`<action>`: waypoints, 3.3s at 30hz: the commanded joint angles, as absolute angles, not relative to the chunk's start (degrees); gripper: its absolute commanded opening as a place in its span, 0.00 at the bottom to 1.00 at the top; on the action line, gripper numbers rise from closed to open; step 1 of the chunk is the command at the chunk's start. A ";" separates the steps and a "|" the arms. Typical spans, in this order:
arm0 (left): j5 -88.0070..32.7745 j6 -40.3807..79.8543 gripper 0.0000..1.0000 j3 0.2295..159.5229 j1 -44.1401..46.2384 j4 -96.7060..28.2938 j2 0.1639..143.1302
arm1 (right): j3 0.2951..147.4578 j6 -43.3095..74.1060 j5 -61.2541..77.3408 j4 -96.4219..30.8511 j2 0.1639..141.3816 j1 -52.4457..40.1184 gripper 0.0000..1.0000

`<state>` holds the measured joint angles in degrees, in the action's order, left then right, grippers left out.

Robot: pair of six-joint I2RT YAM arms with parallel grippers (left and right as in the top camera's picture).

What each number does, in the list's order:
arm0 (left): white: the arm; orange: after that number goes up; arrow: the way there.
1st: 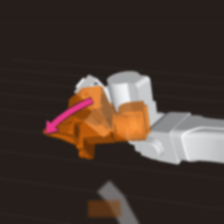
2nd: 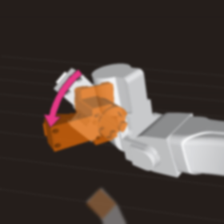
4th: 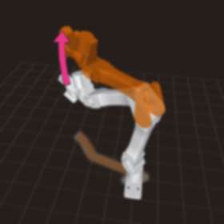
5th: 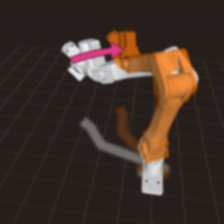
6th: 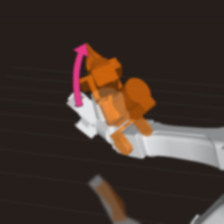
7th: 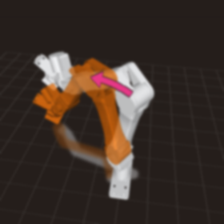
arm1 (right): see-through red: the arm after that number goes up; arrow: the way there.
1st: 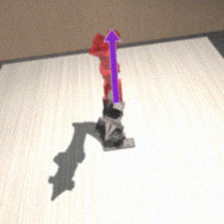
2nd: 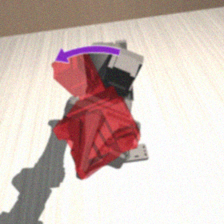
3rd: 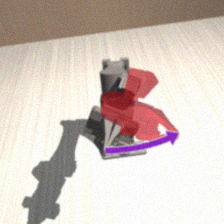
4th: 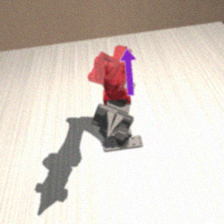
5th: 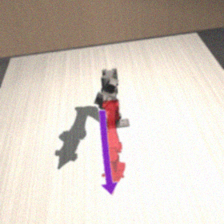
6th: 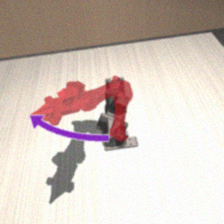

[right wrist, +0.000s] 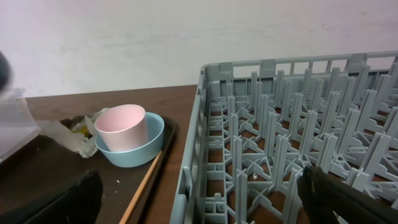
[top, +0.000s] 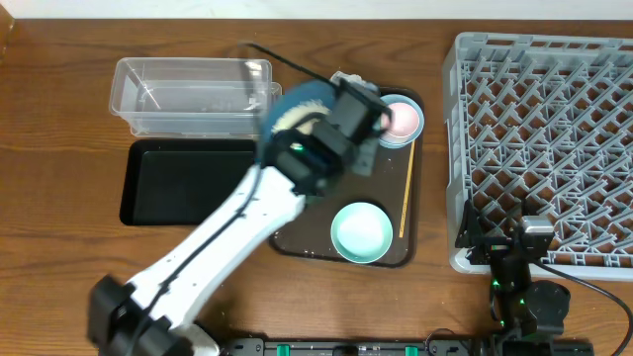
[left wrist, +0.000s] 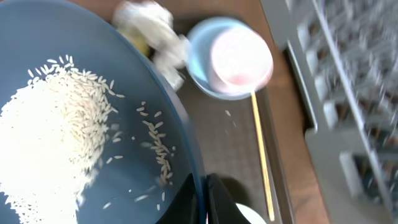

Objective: Sort waste into correct bins and load items into the dishwasher rack
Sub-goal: 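Lift the blue plate with the left gripper over the black tray, then tilt the blue plate with the left gripper, pouring rice onto black tray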

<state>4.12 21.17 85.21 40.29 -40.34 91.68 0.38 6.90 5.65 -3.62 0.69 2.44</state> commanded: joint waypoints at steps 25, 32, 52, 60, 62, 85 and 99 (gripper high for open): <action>-15.03 24.77 0.06 83.83 17.61 -45.08 86.48 | 0.32 6.13 6.04 -3.84 0.36 3.20 0.99; -17.19 26.46 0.06 80.62 17.39 -42.76 86.48 | 0.32 6.13 6.04 -3.84 0.36 3.20 0.99; -35.40 25.17 0.07 79.24 6.31 -40.53 86.46 | 0.32 6.13 6.04 -3.84 0.36 3.20 0.99; -41.01 25.17 0.06 74.63 2.55 -37.82 86.46 | 0.32 6.13 6.04 -3.84 0.36 3.20 0.99; -41.89 25.15 0.06 74.13 1.58 -37.21 86.46 | 0.32 6.13 6.04 -3.84 0.36 3.20 0.99; -61.28 22.13 0.06 72.05 -8.49 -34.63 86.46 | 0.32 6.13 6.04 -3.84 0.36 3.20 0.99; -62.70 21.85 0.06 72.05 -14.24 -37.89 86.43 | 0.32 6.13 6.04 -3.84 0.36 3.20 0.99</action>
<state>-60.36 23.11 71.81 -12.56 -37.26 86.89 0.38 6.90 5.63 -3.62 0.69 2.44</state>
